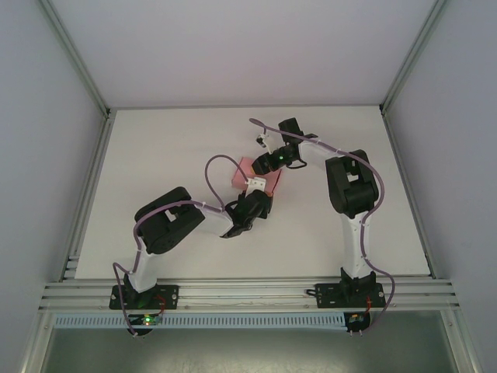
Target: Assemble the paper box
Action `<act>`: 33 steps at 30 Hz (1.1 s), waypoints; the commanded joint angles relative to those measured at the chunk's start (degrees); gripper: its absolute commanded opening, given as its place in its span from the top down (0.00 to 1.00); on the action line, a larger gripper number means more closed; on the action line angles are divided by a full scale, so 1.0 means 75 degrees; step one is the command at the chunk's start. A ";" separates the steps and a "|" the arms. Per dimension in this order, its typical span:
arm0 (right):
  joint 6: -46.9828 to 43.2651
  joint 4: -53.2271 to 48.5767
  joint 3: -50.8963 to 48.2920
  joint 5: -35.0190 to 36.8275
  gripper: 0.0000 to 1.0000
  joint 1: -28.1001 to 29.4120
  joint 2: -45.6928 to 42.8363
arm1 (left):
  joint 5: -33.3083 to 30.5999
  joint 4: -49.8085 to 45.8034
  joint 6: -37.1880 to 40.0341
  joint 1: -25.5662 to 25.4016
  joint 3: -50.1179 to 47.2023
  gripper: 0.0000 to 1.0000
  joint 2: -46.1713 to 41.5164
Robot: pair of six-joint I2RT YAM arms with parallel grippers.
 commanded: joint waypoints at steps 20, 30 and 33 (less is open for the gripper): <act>0.1830 -0.0326 0.0664 0.2890 0.02 -0.0089 -0.1250 | 0.0998 -0.5715 0.0105 0.0668 0.0329 0.00 -0.3927; 0.2313 0.2942 -0.4285 0.4168 0.02 -0.1150 -0.5317 | 0.0051 -0.6687 0.0387 0.4048 -0.0353 0.00 -0.6161; 0.2187 0.4089 -0.5795 0.4792 0.02 -0.1378 -0.6460 | -0.0406 -0.5240 0.1309 0.4609 -0.1426 0.00 -0.6899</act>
